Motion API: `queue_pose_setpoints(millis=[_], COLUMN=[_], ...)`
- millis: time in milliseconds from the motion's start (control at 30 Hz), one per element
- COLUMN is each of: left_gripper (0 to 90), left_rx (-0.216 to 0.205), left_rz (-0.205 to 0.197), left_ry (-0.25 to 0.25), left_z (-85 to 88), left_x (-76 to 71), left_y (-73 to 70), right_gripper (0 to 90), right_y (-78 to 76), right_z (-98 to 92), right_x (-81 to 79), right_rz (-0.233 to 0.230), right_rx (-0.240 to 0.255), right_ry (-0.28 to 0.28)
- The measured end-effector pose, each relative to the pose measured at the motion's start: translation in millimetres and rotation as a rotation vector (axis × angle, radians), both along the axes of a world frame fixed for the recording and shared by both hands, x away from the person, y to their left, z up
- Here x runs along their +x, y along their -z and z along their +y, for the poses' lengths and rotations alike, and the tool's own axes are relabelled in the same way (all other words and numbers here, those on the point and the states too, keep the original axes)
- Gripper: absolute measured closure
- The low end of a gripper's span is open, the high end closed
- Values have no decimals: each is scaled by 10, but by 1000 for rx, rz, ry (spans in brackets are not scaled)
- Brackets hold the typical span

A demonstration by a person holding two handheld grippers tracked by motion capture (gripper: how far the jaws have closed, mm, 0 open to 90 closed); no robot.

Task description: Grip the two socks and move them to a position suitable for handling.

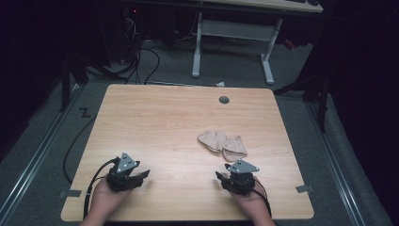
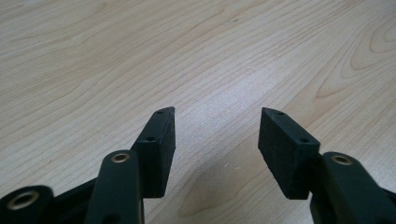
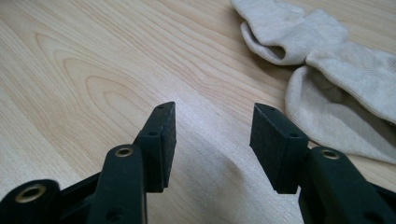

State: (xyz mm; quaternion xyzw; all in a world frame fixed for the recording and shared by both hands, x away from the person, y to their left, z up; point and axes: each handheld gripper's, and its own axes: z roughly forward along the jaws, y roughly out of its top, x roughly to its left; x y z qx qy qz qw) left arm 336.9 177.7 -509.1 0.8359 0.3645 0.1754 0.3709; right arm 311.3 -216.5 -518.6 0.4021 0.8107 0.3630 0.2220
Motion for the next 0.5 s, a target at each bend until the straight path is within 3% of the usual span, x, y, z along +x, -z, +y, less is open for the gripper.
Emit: queue_pose_setpoints(millis=[233,500], left_gripper=[467,465], left_rx=[-1,-3], left_rz=[0,-1], left_ry=[1,1], left_z=[-1,-3], left_x=[1,1], left_y=[1,1], right_gripper=[494,498], right_y=[-1,-36], right_z=[-26,-82], right_x=[9,34], right_rz=[12,17], right_rx=[-2,42], right_ry=[9,43])
